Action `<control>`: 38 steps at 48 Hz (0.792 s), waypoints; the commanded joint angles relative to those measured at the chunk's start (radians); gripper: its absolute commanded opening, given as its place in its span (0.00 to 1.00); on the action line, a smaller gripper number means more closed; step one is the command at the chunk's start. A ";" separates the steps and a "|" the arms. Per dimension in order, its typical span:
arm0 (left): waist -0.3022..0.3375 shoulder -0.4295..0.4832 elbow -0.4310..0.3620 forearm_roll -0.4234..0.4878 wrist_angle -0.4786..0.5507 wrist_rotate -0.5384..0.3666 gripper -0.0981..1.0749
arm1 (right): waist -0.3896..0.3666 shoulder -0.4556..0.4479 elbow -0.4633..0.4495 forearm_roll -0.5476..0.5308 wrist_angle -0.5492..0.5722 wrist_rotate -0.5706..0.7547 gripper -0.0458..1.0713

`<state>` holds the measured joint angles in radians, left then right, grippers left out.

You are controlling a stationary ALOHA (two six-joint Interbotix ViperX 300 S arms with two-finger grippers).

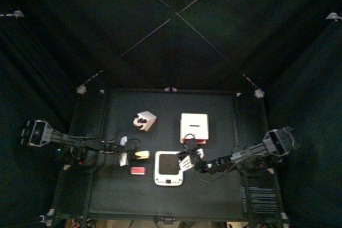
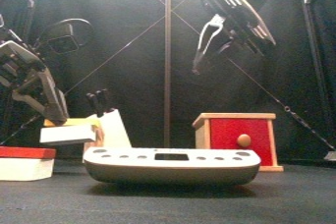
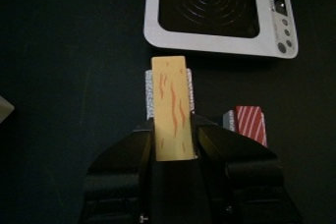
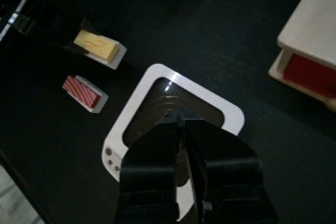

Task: Hand over egg sushi

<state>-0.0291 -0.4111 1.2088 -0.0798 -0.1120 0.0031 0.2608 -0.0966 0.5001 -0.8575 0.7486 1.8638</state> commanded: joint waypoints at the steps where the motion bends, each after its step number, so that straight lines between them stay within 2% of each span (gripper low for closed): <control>1: -0.002 -0.003 -0.031 0.003 -0.011 0.002 0.36 | -0.043 -0.035 -0.048 0.098 0.000 -0.127 0.25; 7: -0.003 -0.003 -0.040 0.003 -0.011 0.002 0.36 | -0.087 -0.031 -0.069 0.201 -0.017 -0.314 0.24; 15: -0.014 -0.005 -0.046 0.003 -0.018 0.003 0.36 | -0.133 -0.023 -0.077 0.305 -0.144 -0.551 0.24; 25: -0.032 -0.026 -0.066 0.006 -0.055 0.003 0.36 | -0.169 -0.031 -0.020 0.273 -0.442 -0.787 0.24; 33: -0.058 -0.069 -0.066 0.020 -0.109 0.002 0.36 | -0.195 -0.026 0.009 0.259 -0.635 -0.822 0.25; 38: -0.075 -0.103 -0.061 0.028 -0.146 0.002 0.36 | -0.209 -0.031 0.031 0.193 -0.727 -0.834 0.25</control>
<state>-0.0905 -0.4878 1.1658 -0.0614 -0.2209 0.0046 0.0675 -0.0966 0.5277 -0.6136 0.1043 1.0354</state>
